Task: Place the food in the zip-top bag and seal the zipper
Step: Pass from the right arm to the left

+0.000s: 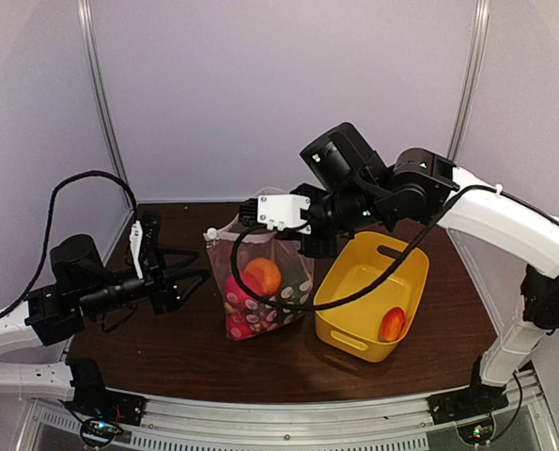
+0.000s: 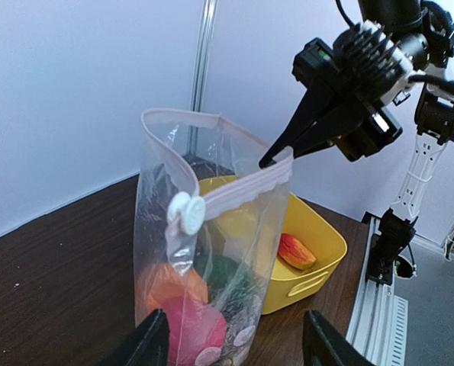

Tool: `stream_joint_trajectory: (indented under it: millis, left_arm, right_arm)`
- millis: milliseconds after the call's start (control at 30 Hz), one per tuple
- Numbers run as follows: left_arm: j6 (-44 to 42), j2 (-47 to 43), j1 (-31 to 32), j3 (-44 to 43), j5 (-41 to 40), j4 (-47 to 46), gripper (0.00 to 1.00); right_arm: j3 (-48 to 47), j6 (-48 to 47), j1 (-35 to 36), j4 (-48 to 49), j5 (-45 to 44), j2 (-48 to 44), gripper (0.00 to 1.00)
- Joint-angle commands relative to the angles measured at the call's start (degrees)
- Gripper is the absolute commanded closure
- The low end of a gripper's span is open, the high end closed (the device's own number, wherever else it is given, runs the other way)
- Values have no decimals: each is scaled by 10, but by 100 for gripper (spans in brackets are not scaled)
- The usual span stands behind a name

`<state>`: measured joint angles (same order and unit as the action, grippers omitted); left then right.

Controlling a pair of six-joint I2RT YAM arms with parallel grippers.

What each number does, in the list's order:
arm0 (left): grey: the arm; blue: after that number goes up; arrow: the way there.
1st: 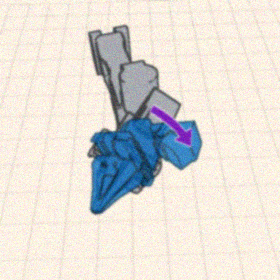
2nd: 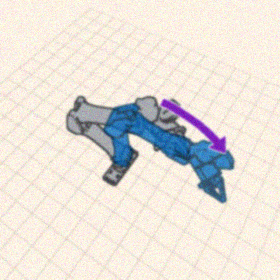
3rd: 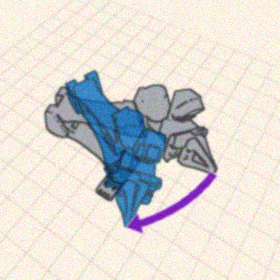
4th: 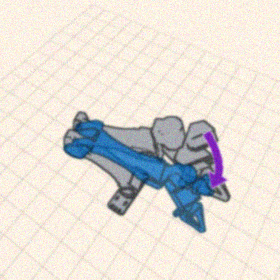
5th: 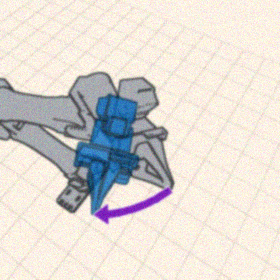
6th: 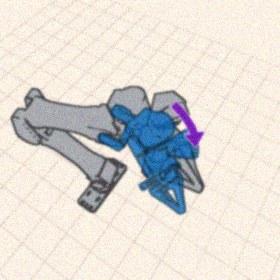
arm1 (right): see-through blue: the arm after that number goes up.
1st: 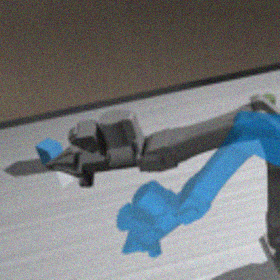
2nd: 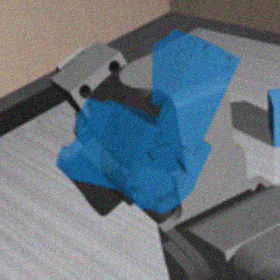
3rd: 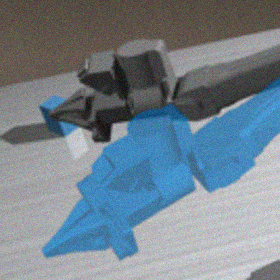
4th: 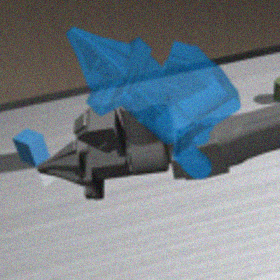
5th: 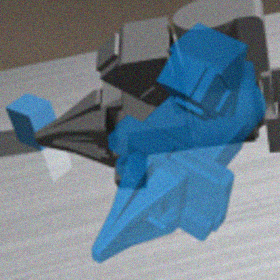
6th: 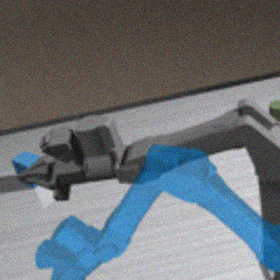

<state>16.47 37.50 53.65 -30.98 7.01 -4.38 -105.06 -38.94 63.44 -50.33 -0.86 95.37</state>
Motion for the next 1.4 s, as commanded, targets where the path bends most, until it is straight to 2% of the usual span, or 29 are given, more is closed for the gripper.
stream_joint_trajectory:
  millis: [0,233,467,633,967,1067,1367]
  left_arm:
    - [-20,33,3,-21,1,-43,41]
    - [-32,67,3,-36,-48,-58,52]
    - [-29,88,1,-57,-101,-45,51]
    - [-31,111,-1,-70,-82,-53,51]
    - [-25,143,-16,-83,-9,-70,65]
    - [-14,145,-20,-82,-11,-77,74]
    - [-8,138,-22,-78,-27,-82,77]
  right_arm:
    - [-28,13,-5,0,7,8,100]
    - [-40,14,-7,-5,24,20,100]
    - [-27,12,-7,-8,24,12,100]
    - [-24,10,-7,-9,28,11,100]
    - [-12,5,-7,-8,20,2,100]
    - [-8,5,-7,-7,17,-1,100]
    - [4,5,-7,-1,-2,-6,100]
